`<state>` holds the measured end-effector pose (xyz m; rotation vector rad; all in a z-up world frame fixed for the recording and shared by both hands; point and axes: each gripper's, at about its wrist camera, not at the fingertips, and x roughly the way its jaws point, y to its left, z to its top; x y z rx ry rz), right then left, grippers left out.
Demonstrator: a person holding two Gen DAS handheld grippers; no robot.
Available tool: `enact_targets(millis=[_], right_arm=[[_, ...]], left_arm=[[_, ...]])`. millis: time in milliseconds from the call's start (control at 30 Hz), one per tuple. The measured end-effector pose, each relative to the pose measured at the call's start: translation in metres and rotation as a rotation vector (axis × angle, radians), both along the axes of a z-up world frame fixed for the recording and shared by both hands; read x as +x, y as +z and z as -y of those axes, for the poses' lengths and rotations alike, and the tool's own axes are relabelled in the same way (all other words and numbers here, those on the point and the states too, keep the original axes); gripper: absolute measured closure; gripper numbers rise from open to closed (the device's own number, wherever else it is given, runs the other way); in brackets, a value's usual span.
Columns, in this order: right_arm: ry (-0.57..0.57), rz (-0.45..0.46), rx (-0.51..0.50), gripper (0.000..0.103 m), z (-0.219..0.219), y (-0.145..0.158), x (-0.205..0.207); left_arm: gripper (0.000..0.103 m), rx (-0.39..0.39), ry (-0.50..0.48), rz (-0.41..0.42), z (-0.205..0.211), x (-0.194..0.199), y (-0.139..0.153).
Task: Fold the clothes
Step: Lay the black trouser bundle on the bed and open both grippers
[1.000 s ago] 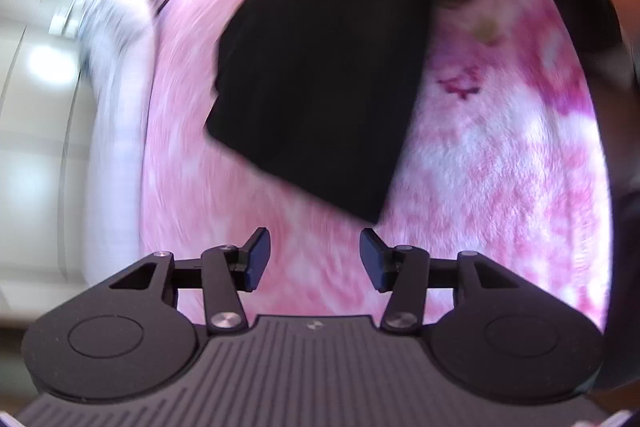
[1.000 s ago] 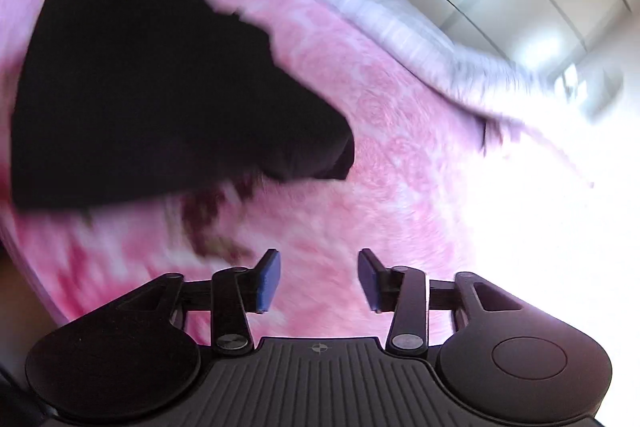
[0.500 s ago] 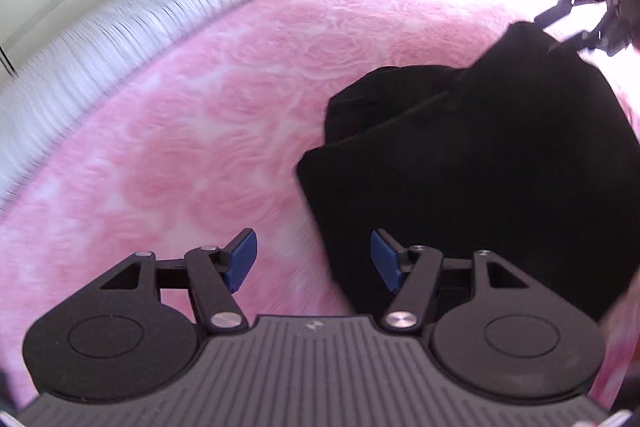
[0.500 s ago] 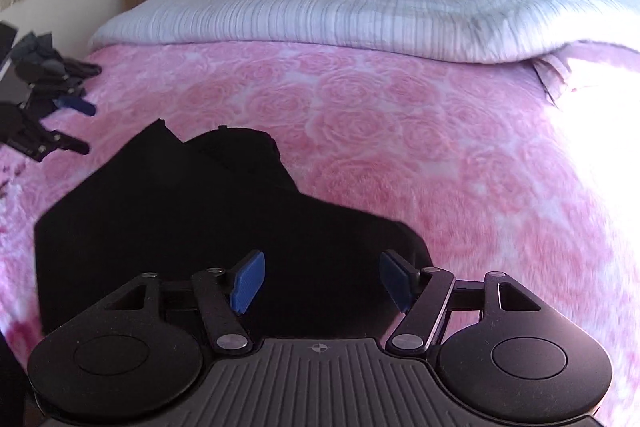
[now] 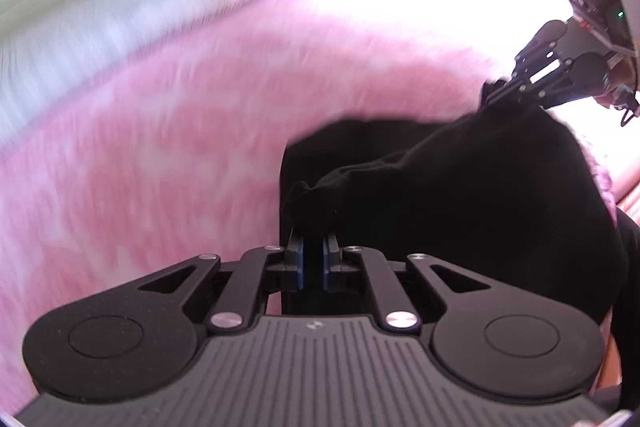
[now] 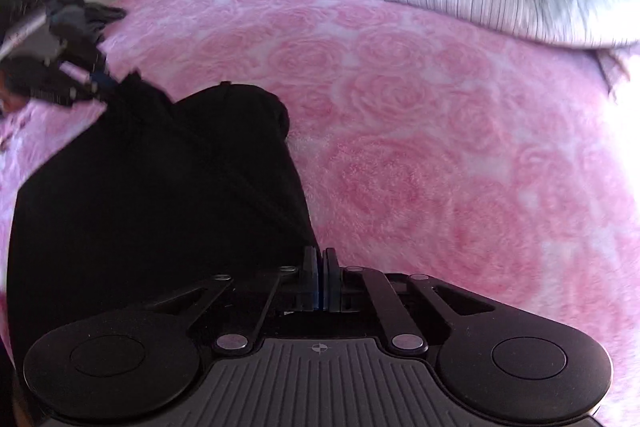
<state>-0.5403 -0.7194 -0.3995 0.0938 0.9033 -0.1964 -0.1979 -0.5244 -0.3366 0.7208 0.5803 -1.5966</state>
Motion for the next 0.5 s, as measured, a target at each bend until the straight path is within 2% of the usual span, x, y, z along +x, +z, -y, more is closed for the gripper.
enact_targets(millis=[67, 133, 233, 367, 433, 467, 500], right_arm=[[-0.029, 0.029, -0.042, 0.103, -0.006, 0.014, -0.022], [-0.108, 0.053, -0.064, 0.103, 0.001, 0.023, -0.042], [-0.199, 0.055, -0.053, 0.103, 0.02, 0.017, -0.061], [-0.279, 0.079, 0.053, 0.103, 0.038, -0.004, -0.069], [-0.327, 0.122, 0.115, 0.103, 0.045, -0.009, -0.073], [-0.35, 0.141, 0.152, 0.103, 0.049, -0.01, -0.076], [-0.369, 0.156, 0.181, 0.101, 0.05, -0.009, -0.08]], left_arm=[[0.097, -0.049, -0.036, 0.039, 0.003, -0.009, 0.019], [0.097, -0.025, -0.04, 0.035, 0.025, -0.006, 0.004], [0.097, 0.011, -0.046, 0.03, 0.058, -0.001, -0.018], [0.093, 0.06, -0.053, 0.022, 0.102, 0.006, -0.048], [0.084, 0.104, -0.04, -0.021, 0.112, 0.014, -0.067], [0.082, 0.1, -0.034, -0.028, 0.112, 0.017, -0.069], [0.076, 0.093, -0.021, -0.022, 0.109, 0.018, -0.066]])
